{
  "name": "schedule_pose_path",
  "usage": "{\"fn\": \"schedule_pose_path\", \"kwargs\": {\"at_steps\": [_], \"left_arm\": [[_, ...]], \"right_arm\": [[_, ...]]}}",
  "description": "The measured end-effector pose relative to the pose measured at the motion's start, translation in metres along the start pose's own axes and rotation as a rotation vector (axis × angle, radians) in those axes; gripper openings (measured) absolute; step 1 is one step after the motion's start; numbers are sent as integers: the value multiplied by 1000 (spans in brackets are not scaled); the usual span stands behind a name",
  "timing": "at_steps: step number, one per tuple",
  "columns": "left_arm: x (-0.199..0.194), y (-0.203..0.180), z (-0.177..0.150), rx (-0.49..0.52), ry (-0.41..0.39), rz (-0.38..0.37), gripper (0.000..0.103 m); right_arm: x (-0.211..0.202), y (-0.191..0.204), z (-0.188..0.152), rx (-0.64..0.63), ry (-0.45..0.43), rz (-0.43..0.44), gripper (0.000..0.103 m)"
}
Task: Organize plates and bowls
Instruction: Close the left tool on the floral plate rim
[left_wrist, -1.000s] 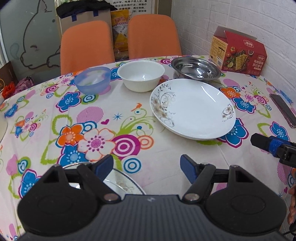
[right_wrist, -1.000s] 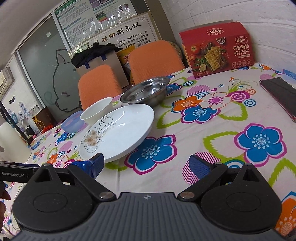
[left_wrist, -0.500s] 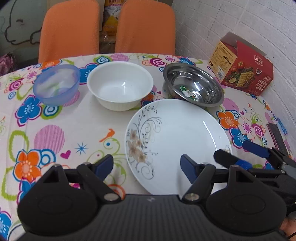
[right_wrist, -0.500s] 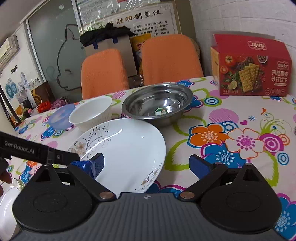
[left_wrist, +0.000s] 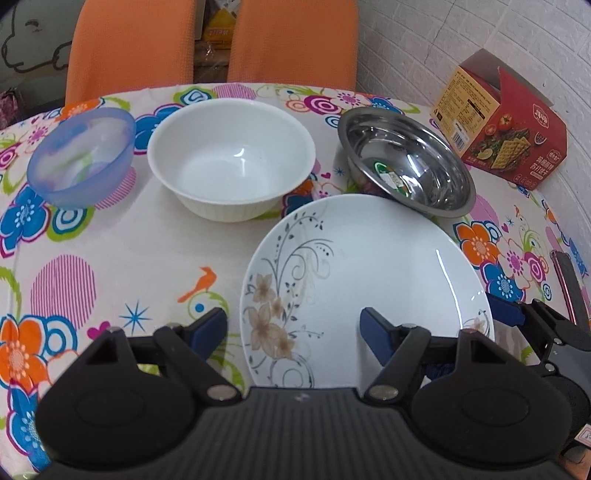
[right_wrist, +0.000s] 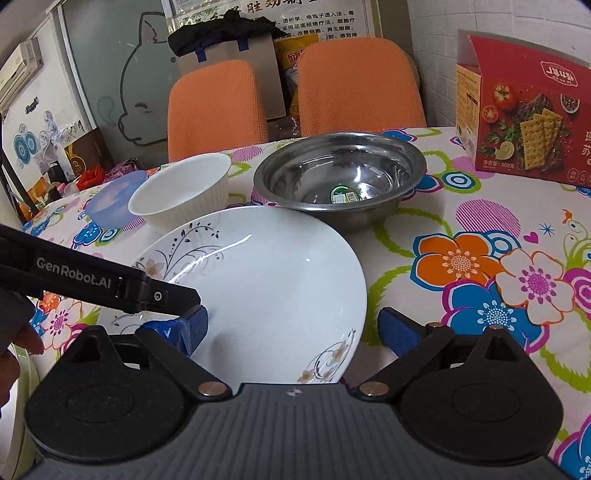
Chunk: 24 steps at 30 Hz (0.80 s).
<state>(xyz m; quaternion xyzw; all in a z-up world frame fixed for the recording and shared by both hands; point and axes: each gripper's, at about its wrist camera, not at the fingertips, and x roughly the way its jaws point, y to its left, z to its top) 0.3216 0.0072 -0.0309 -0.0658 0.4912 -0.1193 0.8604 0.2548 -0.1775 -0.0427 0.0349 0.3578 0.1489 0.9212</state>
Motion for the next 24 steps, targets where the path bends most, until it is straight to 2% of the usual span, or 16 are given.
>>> {"fn": "schedule_pose_path", "kwargs": {"at_steps": [4, 6, 7, 13, 16, 18, 19, 21, 24], "left_arm": [[3, -5, 0, 32, -9, 15, 73], [3, -6, -2, 44, -17, 22, 73], [3, -7, -3, 47, -21, 24, 73], [1, -7, -8, 57, -28, 50, 73], [-1, 0, -8, 40, -29, 18, 72], [-2, 0, -7, 42, -25, 15, 66], [-3, -1, -8, 50, -28, 11, 60], [-4, -6, -9, 79, -31, 5, 38], [-5, -6, -10, 78, -37, 14, 37]], "right_arm": [[5, 7, 0, -40, 5, -23, 88], [8, 17, -4, -126, 8, -57, 88], [7, 18, -6, -135, 3, -39, 89], [5, 19, -11, -139, -19, -16, 89], [5, 21, -12, -133, -22, -25, 89], [7, 25, -10, -122, -16, -38, 89], [7, 27, -10, -114, -19, -48, 89], [8, 27, -11, -109, -23, -54, 90], [8, 27, -11, -100, -24, -61, 90]]}}
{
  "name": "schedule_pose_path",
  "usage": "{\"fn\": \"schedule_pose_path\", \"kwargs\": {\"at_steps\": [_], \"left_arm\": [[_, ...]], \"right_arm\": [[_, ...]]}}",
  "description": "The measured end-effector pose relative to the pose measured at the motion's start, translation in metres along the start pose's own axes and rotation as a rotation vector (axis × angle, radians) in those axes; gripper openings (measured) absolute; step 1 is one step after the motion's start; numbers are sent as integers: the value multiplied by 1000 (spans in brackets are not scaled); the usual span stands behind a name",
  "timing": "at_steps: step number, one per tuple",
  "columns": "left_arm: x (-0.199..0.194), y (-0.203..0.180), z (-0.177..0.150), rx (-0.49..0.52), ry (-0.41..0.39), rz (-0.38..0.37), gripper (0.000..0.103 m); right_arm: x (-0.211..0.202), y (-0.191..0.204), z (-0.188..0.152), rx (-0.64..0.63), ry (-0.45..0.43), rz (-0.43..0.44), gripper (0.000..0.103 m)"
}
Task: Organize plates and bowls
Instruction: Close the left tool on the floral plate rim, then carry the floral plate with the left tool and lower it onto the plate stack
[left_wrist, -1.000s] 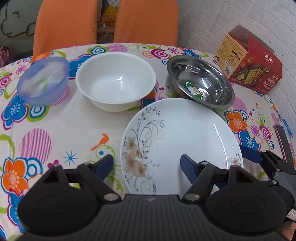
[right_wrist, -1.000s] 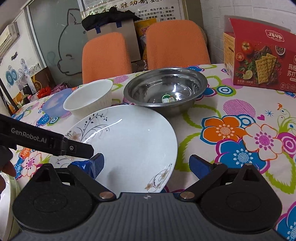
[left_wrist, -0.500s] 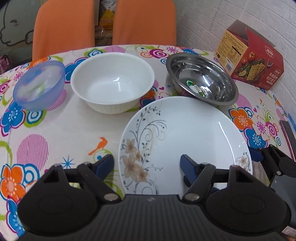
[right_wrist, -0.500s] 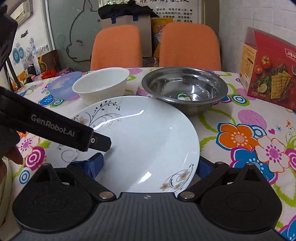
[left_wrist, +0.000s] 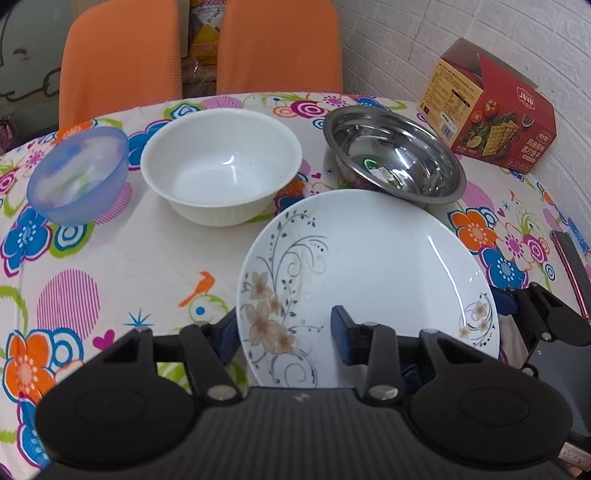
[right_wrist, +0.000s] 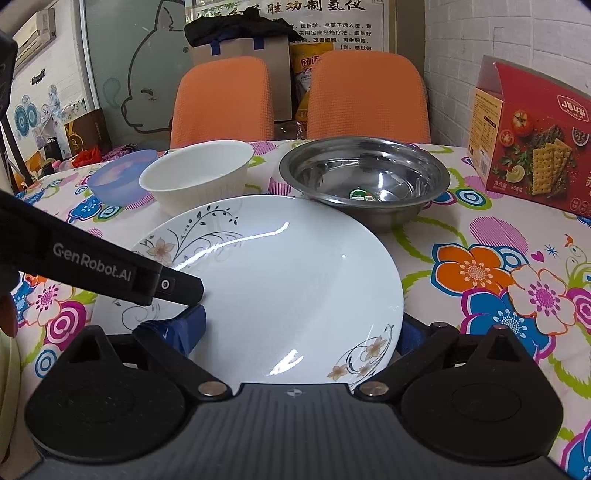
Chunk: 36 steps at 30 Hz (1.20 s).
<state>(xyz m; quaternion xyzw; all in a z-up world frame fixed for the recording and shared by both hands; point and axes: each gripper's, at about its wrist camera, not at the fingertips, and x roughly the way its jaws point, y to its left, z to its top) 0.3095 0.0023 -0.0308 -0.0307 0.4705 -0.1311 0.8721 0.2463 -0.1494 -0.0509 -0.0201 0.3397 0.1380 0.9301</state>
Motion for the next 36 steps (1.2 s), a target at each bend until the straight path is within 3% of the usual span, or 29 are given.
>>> {"fn": "schedule_pose_path", "kwargs": {"at_steps": [4, 10, 19, 26, 36], "left_arm": [[-1, -2, -1, -18, 6, 21, 37], [-18, -4, -6, -5, -1, -8, 36], [-71, 0, -23, -22, -57, -29, 36], [-129, 39, -66, -87, -96, 16, 36], [-182, 121, -153, -210, -83, 157, 36]], "right_arm": [[-7, 1, -2, 64, -18, 3, 89], [-29, 5, -8, 84, -75, -3, 89], [-74, 30, -3, 94, -134, 4, 89], [-100, 90, -16, 53, -148, 80, 89], [-96, 182, -50, -5, -46, 265, 89]]}}
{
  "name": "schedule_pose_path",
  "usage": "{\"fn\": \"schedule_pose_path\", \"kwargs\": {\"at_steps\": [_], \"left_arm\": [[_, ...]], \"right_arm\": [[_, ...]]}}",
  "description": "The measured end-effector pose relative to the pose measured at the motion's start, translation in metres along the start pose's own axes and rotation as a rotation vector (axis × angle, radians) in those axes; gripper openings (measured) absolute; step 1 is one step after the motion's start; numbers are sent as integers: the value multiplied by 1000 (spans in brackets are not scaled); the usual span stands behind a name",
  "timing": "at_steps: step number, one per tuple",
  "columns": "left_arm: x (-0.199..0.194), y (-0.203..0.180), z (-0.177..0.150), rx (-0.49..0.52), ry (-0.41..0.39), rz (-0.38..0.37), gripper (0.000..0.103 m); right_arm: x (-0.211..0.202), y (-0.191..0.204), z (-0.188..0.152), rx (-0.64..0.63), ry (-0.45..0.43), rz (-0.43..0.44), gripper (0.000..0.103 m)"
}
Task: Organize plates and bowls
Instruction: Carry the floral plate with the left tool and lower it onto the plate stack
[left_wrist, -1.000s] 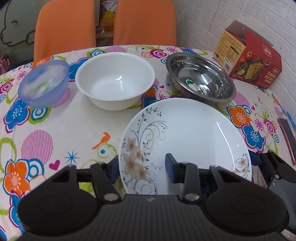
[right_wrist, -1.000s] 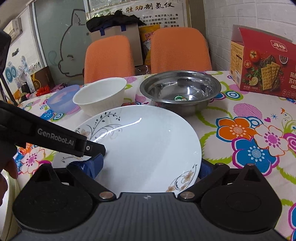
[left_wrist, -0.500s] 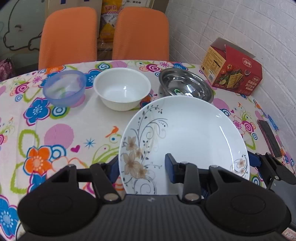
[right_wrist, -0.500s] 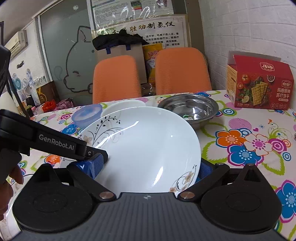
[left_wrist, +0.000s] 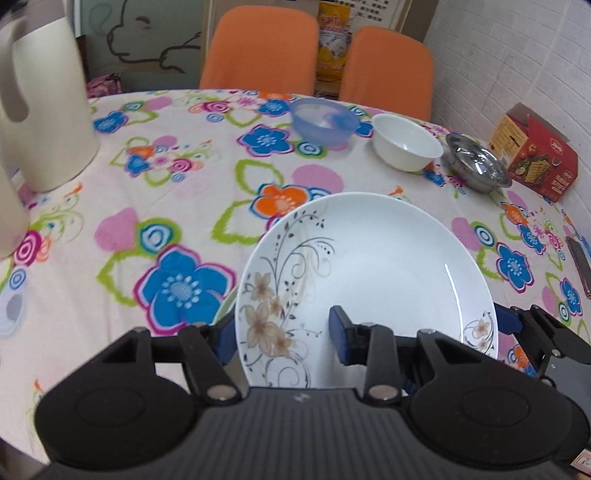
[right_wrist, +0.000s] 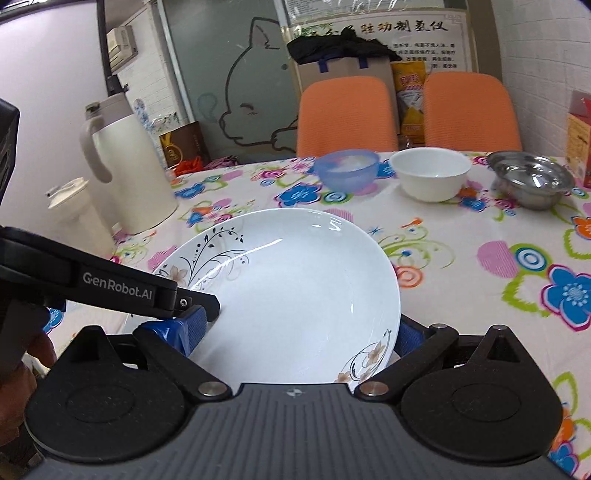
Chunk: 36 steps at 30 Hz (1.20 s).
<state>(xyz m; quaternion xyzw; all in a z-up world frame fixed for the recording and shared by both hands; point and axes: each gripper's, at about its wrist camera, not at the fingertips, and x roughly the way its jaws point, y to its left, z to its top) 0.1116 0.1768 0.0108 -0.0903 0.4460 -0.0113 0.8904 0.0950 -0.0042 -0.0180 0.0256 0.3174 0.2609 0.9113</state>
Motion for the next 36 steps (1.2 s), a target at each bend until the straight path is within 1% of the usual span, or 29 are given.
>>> {"fn": "schedule_pose_path", "kwargs": {"at_steps": [1, 2, 4, 6, 9, 11, 15, 16, 17, 18, 19, 20, 22, 24, 26, 28, 31, 34, 36], "left_arm": [[-1, 6, -4, -8, 4, 0, 36], [-4, 11, -10, -5, -13, -1, 36], [-5, 14, -16, -8, -14, -1, 36], [0, 17, -19, -16, -10, -6, 39], [7, 26, -20, -53, -3, -55, 41], [7, 25, -20, -48, -12, -57, 42], [6, 28, -21, -55, -29, -74, 49], [6, 29, -21, -61, -33, -85, 53], [5, 31, -21, -69, -37, -94, 60], [5, 31, -21, -74, -44, -96, 64], [4, 31, -21, -73, -51, -97, 66], [3, 30, -21, -67, -58, -83, 69], [-1, 28, -21, -52, -81, -49, 70], [-5, 29, -20, -39, -104, -38, 74], [-7, 31, -19, -45, -116, -38, 75], [-8, 32, -18, -47, -120, -38, 75], [-9, 32, -19, -47, -119, -32, 75], [-11, 32, -18, -48, -122, -39, 76], [-11, 29, -17, -47, -125, -43, 76]], "right_arm": [[2, 3, -2, -4, 10, 6, 89], [1, 8, -6, -17, 7, 9, 89], [2, 13, -8, -34, 18, -2, 89], [4, 14, -10, -56, 22, -6, 89], [1, 18, -14, -62, 12, -14, 89], [2, 18, -14, -69, 11, -19, 89], [4, 21, -14, -95, 5, -44, 88], [4, 23, -15, -114, 3, -54, 88], [5, 25, -16, -139, 3, -70, 88], [5, 27, -16, -157, 6, -82, 88], [5, 27, -16, -163, 3, -91, 88], [4, 26, -15, -163, -2, -98, 88], [4, 26, -14, -179, -7, -137, 88], [9, 27, -16, -215, 18, -156, 89], [14, 20, -16, -170, 61, -113, 89], [16, 12, -17, -122, 77, -72, 87], [11, 2, -15, -49, 50, -50, 87], [-3, -13, -10, 28, -6, -46, 87], [-10, -23, -8, 65, -24, -54, 88]]}}
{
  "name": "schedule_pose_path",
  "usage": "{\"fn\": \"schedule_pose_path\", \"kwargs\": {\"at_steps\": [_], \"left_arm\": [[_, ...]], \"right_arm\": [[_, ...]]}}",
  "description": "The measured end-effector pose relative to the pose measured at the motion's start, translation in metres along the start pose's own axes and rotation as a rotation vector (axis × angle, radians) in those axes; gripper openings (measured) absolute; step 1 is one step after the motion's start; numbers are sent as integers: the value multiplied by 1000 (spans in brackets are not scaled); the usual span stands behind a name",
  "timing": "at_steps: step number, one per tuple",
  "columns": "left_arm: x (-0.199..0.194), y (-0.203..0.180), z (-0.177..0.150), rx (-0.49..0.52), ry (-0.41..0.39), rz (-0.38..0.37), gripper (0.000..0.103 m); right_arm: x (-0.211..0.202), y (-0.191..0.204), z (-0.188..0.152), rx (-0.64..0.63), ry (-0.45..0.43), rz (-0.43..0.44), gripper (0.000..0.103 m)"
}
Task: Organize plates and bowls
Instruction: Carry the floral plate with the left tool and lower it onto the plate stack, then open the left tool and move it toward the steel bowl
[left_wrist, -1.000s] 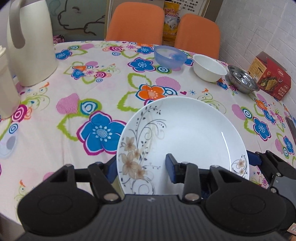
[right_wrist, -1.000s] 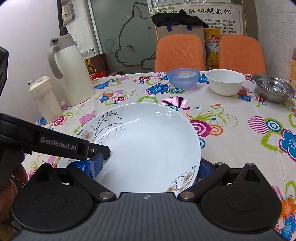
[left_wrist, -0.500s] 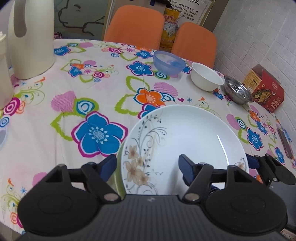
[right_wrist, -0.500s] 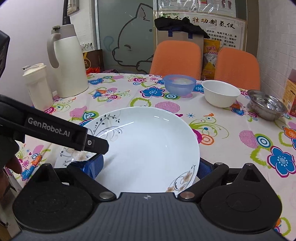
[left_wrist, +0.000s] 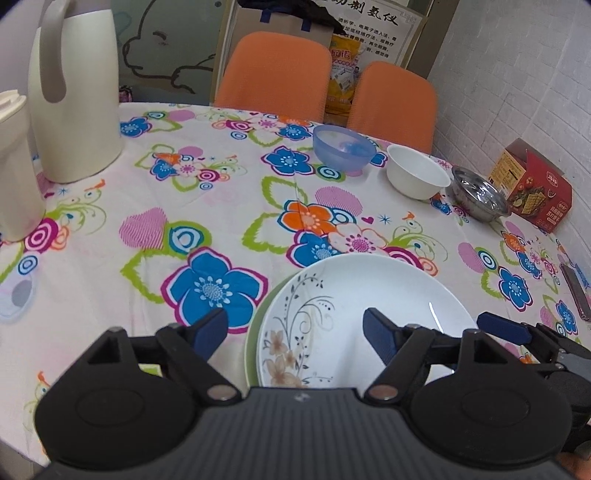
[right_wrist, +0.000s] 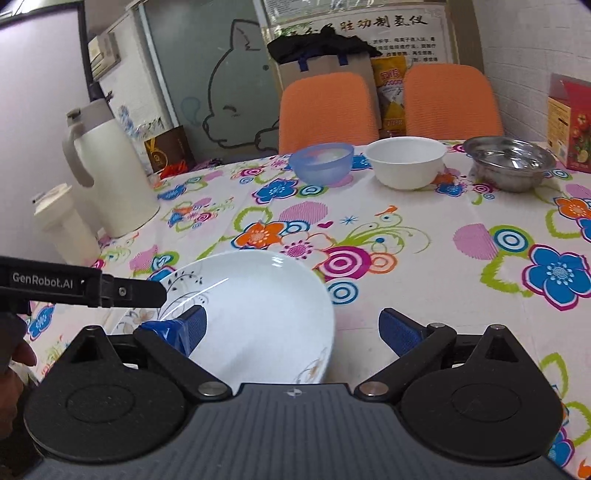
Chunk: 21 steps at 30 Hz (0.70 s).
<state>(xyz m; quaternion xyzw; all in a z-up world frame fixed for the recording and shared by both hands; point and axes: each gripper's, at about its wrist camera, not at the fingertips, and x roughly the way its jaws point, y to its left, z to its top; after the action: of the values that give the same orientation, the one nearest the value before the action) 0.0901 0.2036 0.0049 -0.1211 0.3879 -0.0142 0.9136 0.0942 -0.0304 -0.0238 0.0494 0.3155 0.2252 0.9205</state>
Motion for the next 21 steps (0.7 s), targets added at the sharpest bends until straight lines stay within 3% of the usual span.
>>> {"fn": "schedule_pose_path", "kwargs": {"at_steps": [13, 16, 21], "left_arm": [[26, -70, 16, 62, 60, -127, 78], [38, -89, 17, 87, 83, -153, 78], [50, -104, 20, 106, 103, -174, 78]], "right_arm": [[-17, -75, 10, 49, 19, -96, 88], [-15, -102, 35, 14, 7, -146, 87], [13, -158, 111, -2, -15, -257, 88]]}}
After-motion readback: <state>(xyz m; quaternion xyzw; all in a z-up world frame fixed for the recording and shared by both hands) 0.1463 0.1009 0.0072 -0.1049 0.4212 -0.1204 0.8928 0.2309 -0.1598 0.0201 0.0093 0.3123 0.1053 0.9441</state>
